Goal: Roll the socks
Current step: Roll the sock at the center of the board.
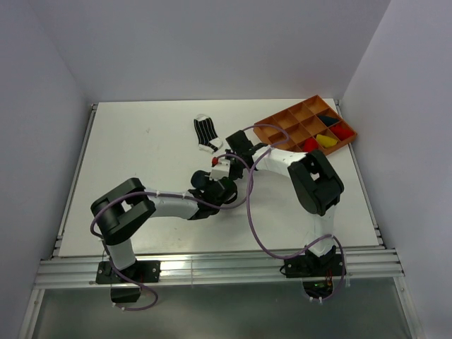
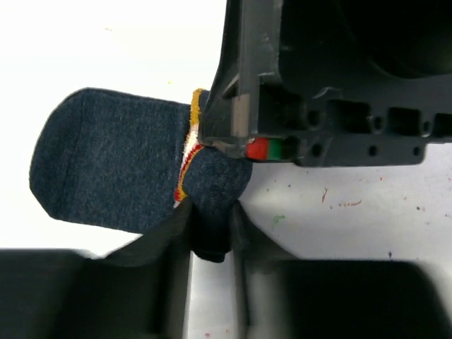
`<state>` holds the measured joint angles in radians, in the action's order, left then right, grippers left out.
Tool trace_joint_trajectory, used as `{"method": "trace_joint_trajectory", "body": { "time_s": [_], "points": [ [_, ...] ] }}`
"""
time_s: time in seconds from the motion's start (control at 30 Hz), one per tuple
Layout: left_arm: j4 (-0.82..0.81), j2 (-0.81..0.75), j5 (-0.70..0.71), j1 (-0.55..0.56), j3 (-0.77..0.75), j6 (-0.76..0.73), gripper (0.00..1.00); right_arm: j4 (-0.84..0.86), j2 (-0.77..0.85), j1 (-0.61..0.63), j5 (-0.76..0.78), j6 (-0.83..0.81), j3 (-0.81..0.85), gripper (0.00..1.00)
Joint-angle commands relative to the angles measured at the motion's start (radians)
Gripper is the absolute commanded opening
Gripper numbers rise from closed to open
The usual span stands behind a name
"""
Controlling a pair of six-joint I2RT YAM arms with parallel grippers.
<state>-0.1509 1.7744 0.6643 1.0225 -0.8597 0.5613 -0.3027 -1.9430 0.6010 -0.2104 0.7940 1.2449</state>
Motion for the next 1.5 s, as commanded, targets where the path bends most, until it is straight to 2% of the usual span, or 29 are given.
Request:
{"method": "trace_joint_trajectory", "body": {
  "time_s": [0.0,0.1,0.13,0.2,0.23,0.27,0.3,0.33,0.4,0.43,0.53,0.57,0.7,0.93,1.23,1.47],
  "points": [
    [0.059,0.04,0.015,0.005,-0.042,0.009,0.21,0.0,-0.007,0.002,-0.033,-0.009,0.008,0.0],
    [0.074,0.031,0.012,0.004,-0.048,0.009,0.11,0.036,0.007,-0.001,-0.055,-0.001,-0.007,0.0],
    [0.077,0.019,0.005,0.002,-0.048,0.012,0.03,0.049,0.013,-0.001,-0.07,0.007,-0.027,0.03],
    [0.079,0.0,-0.018,-0.001,-0.035,0.023,0.01,0.098,0.036,-0.007,-0.084,0.019,-0.05,0.09],
    [0.077,-0.021,-0.072,-0.012,-0.027,0.029,0.01,0.12,0.047,-0.01,-0.095,0.022,-0.073,0.14],
    [0.073,-0.033,-0.107,-0.019,-0.012,0.049,0.01,0.134,0.056,-0.02,-0.104,0.027,-0.084,0.25],
    [0.07,-0.046,-0.139,-0.031,-0.001,0.058,0.01,0.161,0.076,-0.026,-0.107,0.028,-0.093,0.31],
    [0.057,-0.067,-0.175,-0.056,0.008,0.072,0.01,0.174,0.09,-0.03,-0.109,0.028,-0.114,0.41],
    [0.048,-0.087,-0.294,-0.103,0.036,0.109,0.01,0.218,0.133,-0.05,-0.098,0.031,-0.14,0.49],
    [0.034,-0.104,-0.374,-0.123,0.056,0.133,0.01,0.232,0.148,-0.058,-0.093,0.034,-0.169,0.57],
    [-0.024,-0.141,-0.491,-0.203,0.093,0.178,0.01,0.3,0.193,-0.081,-0.096,0.059,-0.237,0.64],
    [-0.047,-0.15,-0.581,-0.223,0.126,0.216,0.01,0.328,0.199,-0.086,-0.102,0.065,-0.252,0.64],
    [-0.14,-0.164,-0.771,-0.353,0.18,0.304,0.01,0.419,0.216,-0.095,-0.121,0.088,-0.308,0.64],
    [-0.303,-0.086,-1.02,-0.475,0.246,0.461,0.01,0.482,0.17,-0.087,-0.152,0.139,-0.317,0.64],
    [-0.435,0.016,-1.129,-0.544,0.287,0.552,0.01,0.485,0.085,-0.06,-0.159,0.151,-0.272,0.64],
    [-0.441,0.086,-1.174,-0.564,0.271,0.574,0.01,0.504,0.043,-0.05,-0.169,0.159,-0.262,0.64]
  ]
}}
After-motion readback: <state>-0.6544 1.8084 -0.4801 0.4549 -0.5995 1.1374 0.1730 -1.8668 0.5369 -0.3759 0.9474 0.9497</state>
